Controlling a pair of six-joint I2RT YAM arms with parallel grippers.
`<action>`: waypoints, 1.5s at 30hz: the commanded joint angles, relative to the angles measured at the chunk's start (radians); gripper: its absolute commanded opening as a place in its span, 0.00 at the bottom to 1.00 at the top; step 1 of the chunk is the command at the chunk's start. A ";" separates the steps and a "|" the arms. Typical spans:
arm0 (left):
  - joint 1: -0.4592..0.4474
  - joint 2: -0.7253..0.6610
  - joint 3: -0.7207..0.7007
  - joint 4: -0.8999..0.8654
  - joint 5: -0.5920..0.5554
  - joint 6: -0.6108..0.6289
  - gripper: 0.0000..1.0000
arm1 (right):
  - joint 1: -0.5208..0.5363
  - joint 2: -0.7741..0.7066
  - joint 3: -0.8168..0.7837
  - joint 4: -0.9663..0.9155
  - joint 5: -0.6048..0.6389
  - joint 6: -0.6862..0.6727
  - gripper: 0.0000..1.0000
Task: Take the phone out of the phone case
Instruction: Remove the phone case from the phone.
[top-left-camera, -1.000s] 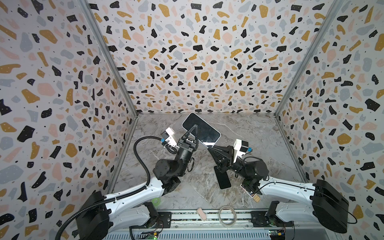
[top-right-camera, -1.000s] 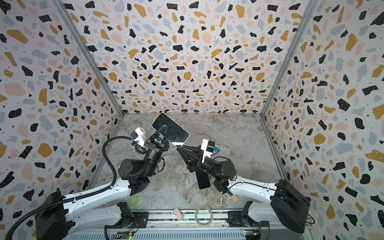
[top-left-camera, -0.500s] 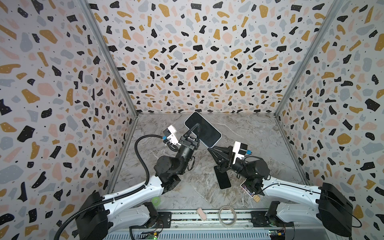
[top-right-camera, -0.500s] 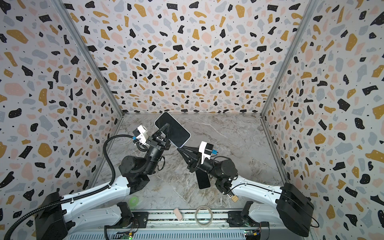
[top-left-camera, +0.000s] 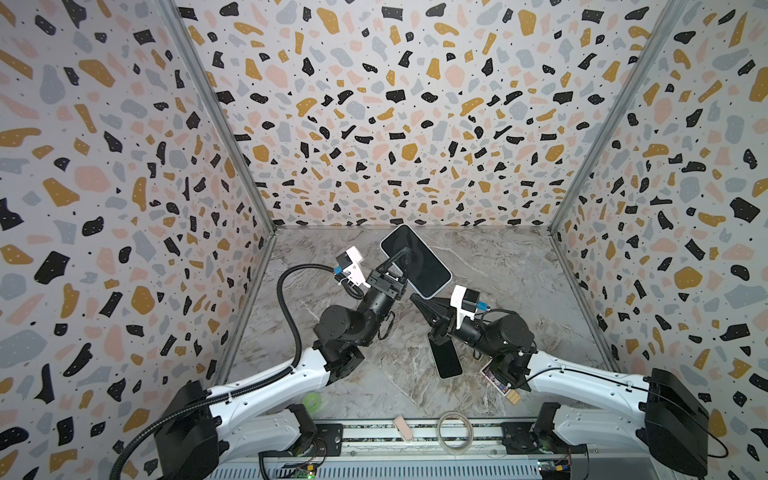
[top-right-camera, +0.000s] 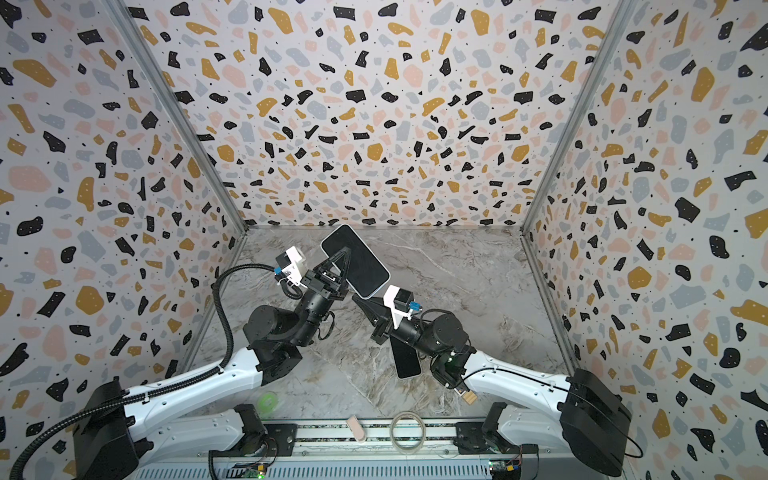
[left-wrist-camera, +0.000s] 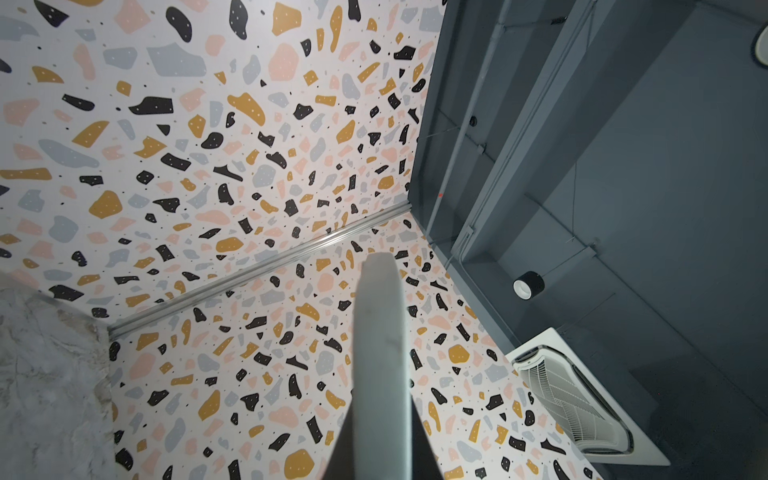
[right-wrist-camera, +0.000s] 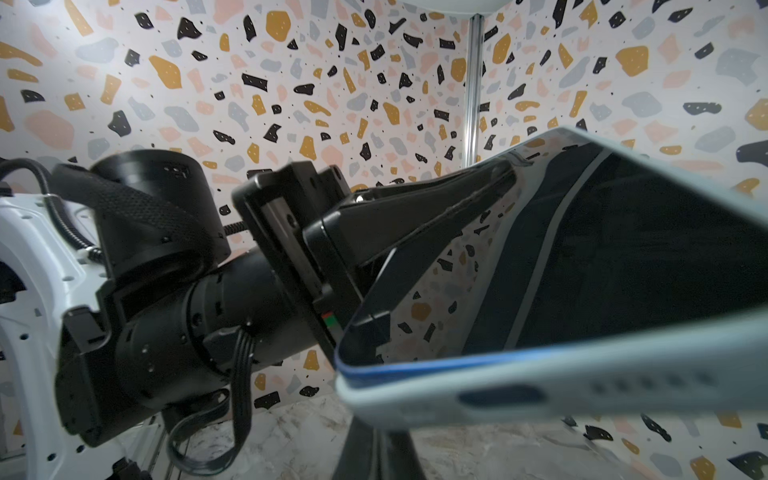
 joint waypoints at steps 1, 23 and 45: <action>-0.003 -0.010 0.046 0.053 0.042 0.013 0.00 | 0.001 -0.023 0.033 -0.049 0.097 -0.040 0.00; 0.026 0.014 0.029 0.135 0.066 0.030 0.00 | -0.006 -0.179 -0.079 -0.020 -0.096 0.120 0.67; 0.027 0.020 -0.007 0.178 0.092 0.024 0.00 | -0.092 -0.171 -0.015 -0.018 -0.163 0.220 0.57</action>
